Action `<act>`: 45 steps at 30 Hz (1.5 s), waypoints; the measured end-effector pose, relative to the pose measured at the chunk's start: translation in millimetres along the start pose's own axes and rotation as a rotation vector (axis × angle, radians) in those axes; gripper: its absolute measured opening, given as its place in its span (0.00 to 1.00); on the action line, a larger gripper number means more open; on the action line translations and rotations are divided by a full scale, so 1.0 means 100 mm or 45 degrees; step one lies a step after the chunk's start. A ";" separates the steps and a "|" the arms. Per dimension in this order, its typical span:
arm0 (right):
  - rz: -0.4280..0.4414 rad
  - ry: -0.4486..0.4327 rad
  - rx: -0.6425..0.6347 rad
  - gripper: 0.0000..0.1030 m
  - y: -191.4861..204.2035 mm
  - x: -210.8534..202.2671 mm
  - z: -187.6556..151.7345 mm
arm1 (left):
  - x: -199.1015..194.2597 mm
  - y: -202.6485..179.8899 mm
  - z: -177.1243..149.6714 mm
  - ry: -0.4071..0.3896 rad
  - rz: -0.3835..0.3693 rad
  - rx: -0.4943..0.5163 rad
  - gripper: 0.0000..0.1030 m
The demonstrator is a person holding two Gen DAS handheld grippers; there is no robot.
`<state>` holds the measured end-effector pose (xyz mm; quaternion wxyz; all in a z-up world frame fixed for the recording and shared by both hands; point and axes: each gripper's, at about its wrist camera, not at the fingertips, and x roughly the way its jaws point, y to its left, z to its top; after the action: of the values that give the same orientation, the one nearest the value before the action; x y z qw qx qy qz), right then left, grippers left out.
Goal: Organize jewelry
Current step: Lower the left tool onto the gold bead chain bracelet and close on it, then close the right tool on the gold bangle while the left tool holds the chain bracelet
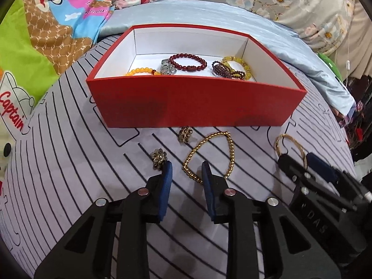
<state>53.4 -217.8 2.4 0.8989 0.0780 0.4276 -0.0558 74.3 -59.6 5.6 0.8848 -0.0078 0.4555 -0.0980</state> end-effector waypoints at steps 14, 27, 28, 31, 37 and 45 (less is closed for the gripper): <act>0.002 0.002 -0.007 0.52 0.02 -0.03 -0.04 | -0.22 0.21 -0.29 -0.011 0.042 0.082 0.12; -0.027 0.006 -0.033 0.52 0.06 0.01 -0.03 | -0.23 0.29 -0.29 -0.020 0.002 0.046 0.03; -0.022 0.005 -0.027 0.52 0.05 0.00 -0.03 | -0.22 0.30 -0.28 -0.018 -0.004 0.042 0.03; -0.020 0.000 -0.006 0.51 0.02 -0.02 -0.04 | -0.23 0.32 -0.28 -0.012 -0.019 0.030 0.03; 0.001 -0.001 0.032 0.52 -0.01 -0.13 -0.15 | -0.25 0.34 -0.28 -0.007 -0.029 0.015 0.03; 0.030 0.019 0.055 0.52 0.00 -0.30 -0.34 | -0.36 0.39 -0.24 -0.028 -0.045 -0.005 0.03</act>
<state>8.5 -210.2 4.3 0.8944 0.1030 0.4319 -0.0537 41.4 -13.3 16.7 0.8879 -0.0187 0.4456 -0.1128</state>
